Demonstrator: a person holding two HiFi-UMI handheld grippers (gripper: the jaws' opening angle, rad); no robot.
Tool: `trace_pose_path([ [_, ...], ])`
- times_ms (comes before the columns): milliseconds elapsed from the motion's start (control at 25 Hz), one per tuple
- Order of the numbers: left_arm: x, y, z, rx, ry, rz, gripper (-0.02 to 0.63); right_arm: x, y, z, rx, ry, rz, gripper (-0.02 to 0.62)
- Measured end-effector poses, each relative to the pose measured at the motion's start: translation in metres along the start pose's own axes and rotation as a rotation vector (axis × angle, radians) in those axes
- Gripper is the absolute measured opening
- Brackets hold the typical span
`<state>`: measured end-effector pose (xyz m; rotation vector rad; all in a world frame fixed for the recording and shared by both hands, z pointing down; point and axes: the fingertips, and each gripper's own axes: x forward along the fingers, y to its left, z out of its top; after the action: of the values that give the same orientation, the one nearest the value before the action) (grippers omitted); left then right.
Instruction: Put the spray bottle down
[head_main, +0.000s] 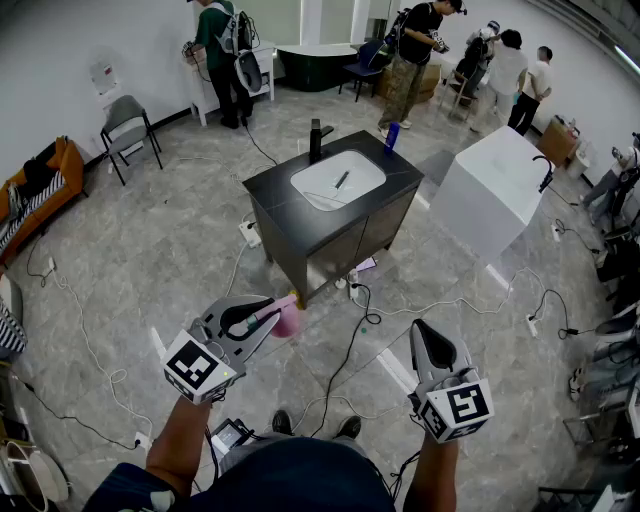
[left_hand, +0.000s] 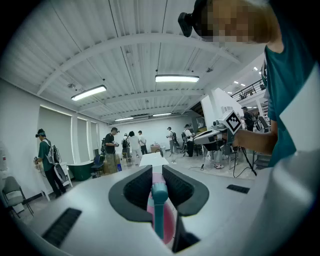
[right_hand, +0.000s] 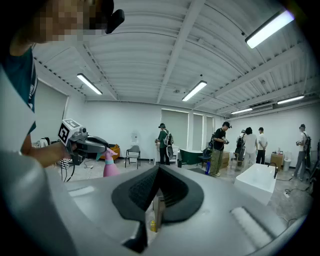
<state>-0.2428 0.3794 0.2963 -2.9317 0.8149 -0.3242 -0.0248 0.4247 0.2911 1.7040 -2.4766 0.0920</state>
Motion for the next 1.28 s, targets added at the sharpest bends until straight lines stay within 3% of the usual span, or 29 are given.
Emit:
trace_pose_path([
  [680, 0.006, 0.039, -0.022, 0.001, -0.003, -0.056, 0.064, 0.029, 0.015, -0.008, 0.044, -0.002, -0.032, 0.009],
  [880, 0.035, 0.046, -0.024, -0.003, 0.001, -0.056, 0.064, 0.041, -0.013, -0.018, 0.078, -0.008, -0.033, 0.011],
  [1280, 0.109, 0.068, -0.018, -0.033, 0.033, 0.056, 0.064, 0.095, -0.102, -0.029, 0.103, 0.019, 0.067, 0.011],
])
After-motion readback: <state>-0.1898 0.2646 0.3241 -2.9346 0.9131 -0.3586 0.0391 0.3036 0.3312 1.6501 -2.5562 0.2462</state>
